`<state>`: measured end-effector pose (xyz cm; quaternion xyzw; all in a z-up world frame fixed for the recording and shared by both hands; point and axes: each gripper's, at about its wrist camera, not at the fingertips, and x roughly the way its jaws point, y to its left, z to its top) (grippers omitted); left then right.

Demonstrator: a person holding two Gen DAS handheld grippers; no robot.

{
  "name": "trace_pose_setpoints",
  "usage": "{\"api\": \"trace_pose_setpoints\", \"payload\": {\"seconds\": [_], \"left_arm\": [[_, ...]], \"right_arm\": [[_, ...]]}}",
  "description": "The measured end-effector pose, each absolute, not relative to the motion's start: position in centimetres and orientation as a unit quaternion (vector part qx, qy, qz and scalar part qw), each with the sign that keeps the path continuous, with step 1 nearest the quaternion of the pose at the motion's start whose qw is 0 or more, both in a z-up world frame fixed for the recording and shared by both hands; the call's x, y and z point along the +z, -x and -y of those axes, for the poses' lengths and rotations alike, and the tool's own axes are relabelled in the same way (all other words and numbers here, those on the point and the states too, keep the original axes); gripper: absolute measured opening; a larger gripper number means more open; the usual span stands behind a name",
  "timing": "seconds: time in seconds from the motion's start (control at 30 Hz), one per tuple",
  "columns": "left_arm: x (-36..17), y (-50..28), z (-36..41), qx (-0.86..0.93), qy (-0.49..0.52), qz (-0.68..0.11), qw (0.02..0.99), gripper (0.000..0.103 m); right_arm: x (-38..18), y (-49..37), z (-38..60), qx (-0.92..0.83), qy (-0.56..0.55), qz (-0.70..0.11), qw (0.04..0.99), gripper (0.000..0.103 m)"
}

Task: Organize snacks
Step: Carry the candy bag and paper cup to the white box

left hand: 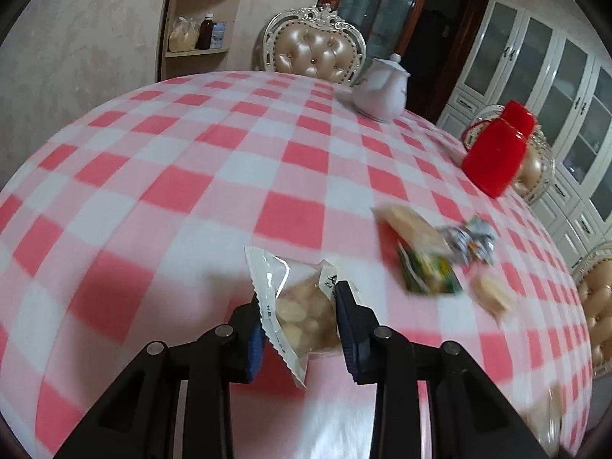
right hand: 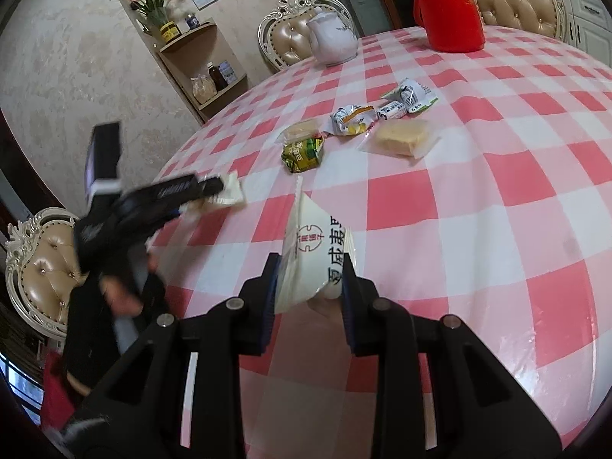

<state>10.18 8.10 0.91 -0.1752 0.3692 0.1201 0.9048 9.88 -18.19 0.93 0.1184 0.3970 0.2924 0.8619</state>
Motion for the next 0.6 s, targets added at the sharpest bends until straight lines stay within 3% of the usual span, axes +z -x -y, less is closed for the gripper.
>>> {"api": "trace_pose_setpoints", "payload": {"seconds": [0.6], "left_arm": [[2.6,3.9,-6.7,0.139,0.183,-0.308,0.923,0.034]], "right_arm": [[1.2,-7.1,16.9,0.323,-0.123,-0.374,0.860,0.033]]}}
